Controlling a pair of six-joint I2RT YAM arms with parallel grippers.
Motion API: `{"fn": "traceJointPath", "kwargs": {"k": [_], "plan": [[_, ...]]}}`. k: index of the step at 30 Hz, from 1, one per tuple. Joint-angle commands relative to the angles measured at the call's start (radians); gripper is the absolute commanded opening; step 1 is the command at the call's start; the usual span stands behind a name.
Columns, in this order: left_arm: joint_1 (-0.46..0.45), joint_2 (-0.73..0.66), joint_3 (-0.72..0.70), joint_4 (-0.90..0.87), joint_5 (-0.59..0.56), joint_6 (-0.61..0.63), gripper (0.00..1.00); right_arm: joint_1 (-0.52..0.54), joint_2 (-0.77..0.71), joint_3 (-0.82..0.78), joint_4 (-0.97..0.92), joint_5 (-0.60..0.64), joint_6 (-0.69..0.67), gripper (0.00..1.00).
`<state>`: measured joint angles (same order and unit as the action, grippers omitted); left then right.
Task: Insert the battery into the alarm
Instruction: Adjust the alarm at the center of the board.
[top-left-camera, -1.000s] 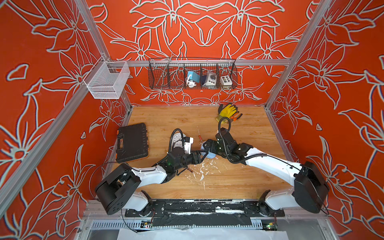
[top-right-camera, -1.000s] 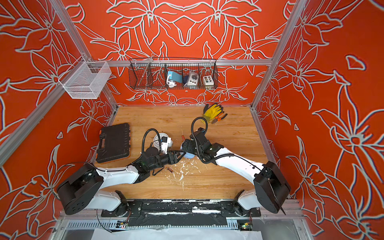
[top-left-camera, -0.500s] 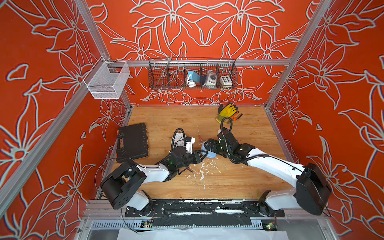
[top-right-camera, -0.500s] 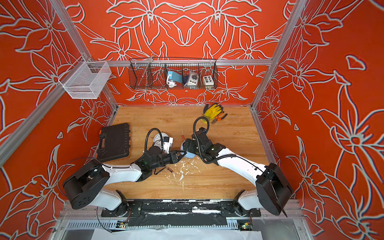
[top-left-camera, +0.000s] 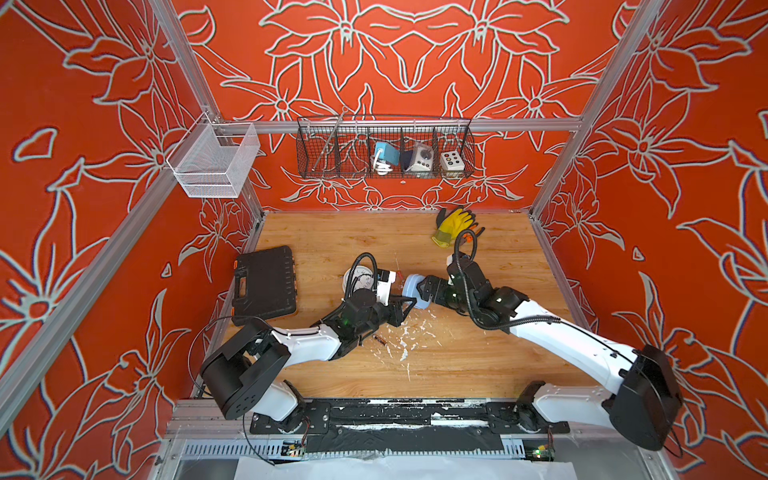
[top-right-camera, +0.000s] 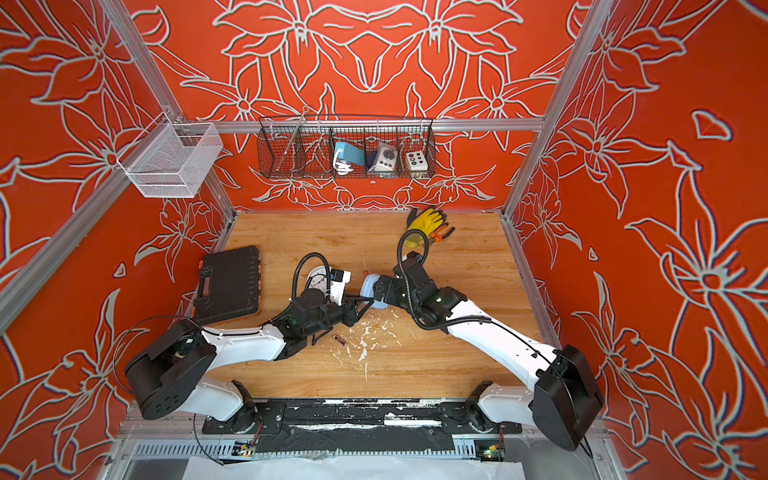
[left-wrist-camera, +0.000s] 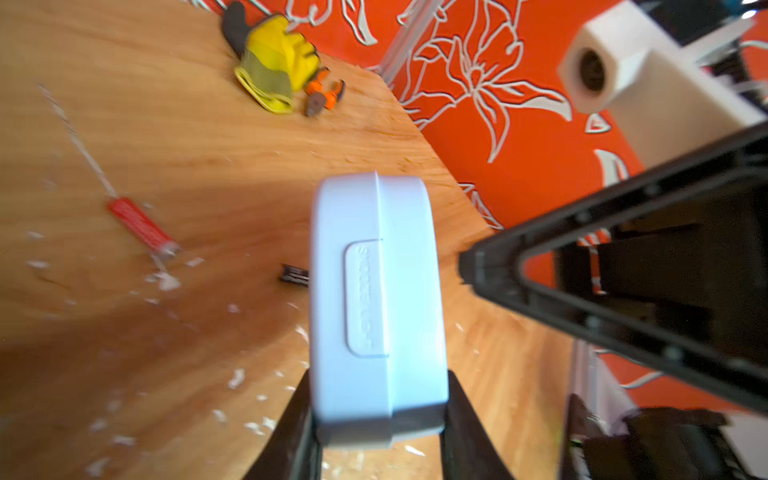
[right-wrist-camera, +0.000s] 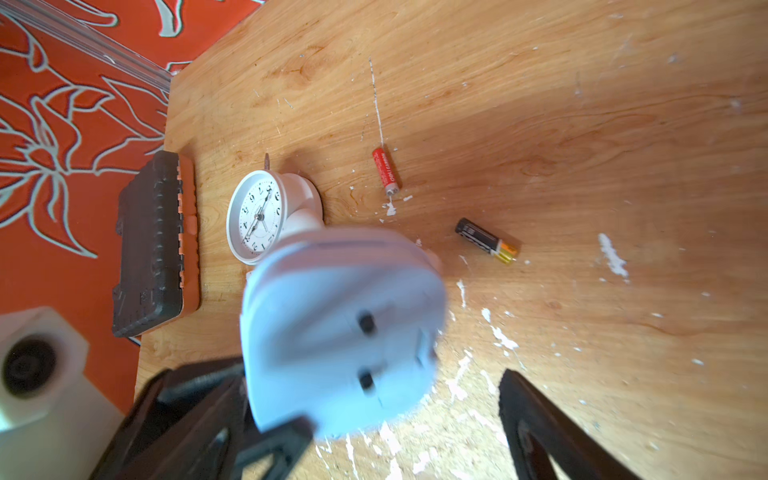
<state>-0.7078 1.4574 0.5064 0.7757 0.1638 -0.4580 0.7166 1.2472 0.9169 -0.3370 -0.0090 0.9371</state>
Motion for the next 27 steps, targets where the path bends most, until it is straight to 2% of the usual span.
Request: {"fn": "traceJointPath", "kwargs": {"k": [1, 5, 10, 15, 18, 21, 27], "plan": [[0.003, -0.038, 0.027, 0.027, -0.129, 0.241, 0.20, -0.024, -0.039, 0.041, -0.078, -0.017, -0.008, 0.96], [-0.001, -0.052, 0.033, 0.048, -0.181, 0.435, 0.22, -0.069, -0.060, 0.055, -0.078, -0.099, 0.041, 0.96], [-0.048, -0.047, 0.014, 0.147, -0.338, 0.749, 0.22, -0.148, -0.051, 0.089, -0.078, -0.275, 0.116, 0.94], [-0.107, 0.015, -0.006, 0.291, -0.498, 1.074, 0.20, -0.200, -0.033, 0.103, -0.025, -0.404, 0.169, 0.93], [-0.139, 0.054, -0.017, 0.366, -0.532, 1.229, 0.19, -0.224, -0.014, 0.107, 0.007, -0.472, 0.203, 0.92], [-0.167, 0.083, -0.010, 0.405, -0.565, 1.347, 0.19, -0.242, 0.012, 0.114, 0.021, -0.517, 0.219, 0.90], [-0.201, 0.103, -0.012, 0.451, -0.588, 1.449, 0.18, -0.264, 0.064, 0.114, 0.071, -0.586, 0.251, 0.85]]}}
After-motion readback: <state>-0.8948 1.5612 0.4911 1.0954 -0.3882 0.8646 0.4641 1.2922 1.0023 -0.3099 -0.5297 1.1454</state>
